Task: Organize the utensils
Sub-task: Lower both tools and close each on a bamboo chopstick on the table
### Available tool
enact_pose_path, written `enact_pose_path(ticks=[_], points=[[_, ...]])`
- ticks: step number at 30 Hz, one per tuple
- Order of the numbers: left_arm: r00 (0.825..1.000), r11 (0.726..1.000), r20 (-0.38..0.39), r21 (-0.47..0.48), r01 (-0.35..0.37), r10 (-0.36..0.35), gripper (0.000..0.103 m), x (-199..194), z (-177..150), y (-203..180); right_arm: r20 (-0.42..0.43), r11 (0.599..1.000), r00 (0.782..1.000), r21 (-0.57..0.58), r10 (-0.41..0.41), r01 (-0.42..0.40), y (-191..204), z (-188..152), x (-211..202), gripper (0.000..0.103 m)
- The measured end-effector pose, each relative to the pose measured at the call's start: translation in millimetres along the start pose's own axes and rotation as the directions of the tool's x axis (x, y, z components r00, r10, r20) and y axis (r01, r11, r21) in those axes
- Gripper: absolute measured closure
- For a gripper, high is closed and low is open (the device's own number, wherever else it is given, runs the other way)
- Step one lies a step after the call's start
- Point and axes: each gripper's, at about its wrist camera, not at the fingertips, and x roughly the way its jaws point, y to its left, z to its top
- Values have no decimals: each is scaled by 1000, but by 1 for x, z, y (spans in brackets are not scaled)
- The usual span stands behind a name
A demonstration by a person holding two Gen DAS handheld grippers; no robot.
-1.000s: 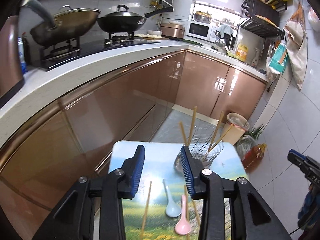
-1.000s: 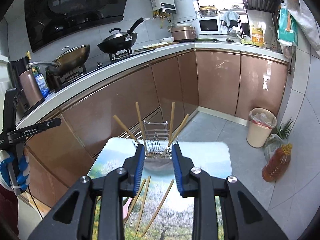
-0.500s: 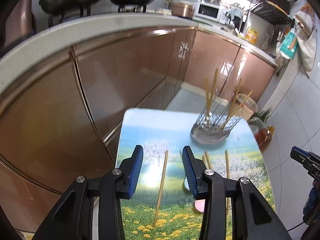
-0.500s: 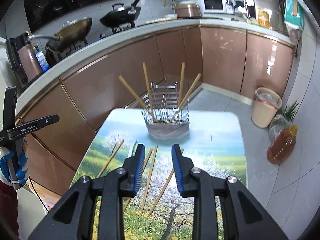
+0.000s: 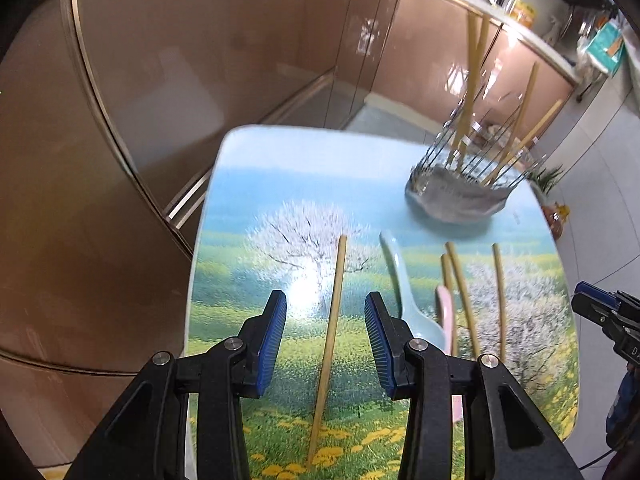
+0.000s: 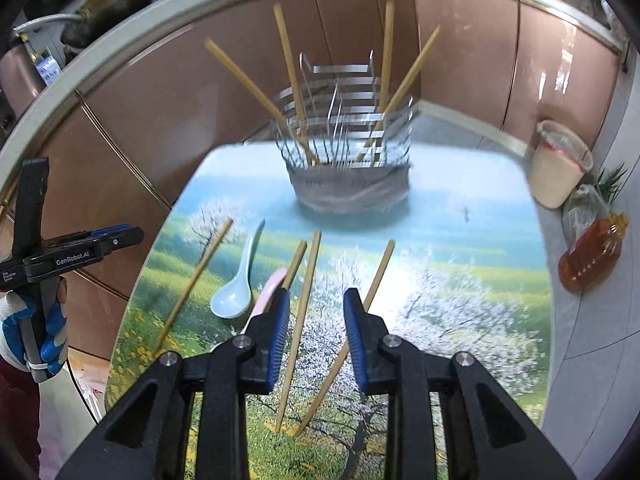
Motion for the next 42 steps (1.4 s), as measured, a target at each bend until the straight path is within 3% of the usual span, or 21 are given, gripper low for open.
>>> enact_pose_path(ticks=[15,29,35,42], points=[[988,999,-148,45,-31,37,63,82,13,0,-195,1000,981,-24,-16,11,5,15,100,77],[973,994,-224,103,-32,54,63,110,20,-10,-270,997,961,-61,-56,41,14,29,139,78],[970,993,-237,116,-35,62,76,116,22,-13,-290,996,954,-77,-70,49,25,32,154,80],[964,986,-249,161,-51,91,85,124,26,-24,-305,993,947,-94,-103,78,45,34,166,92]])
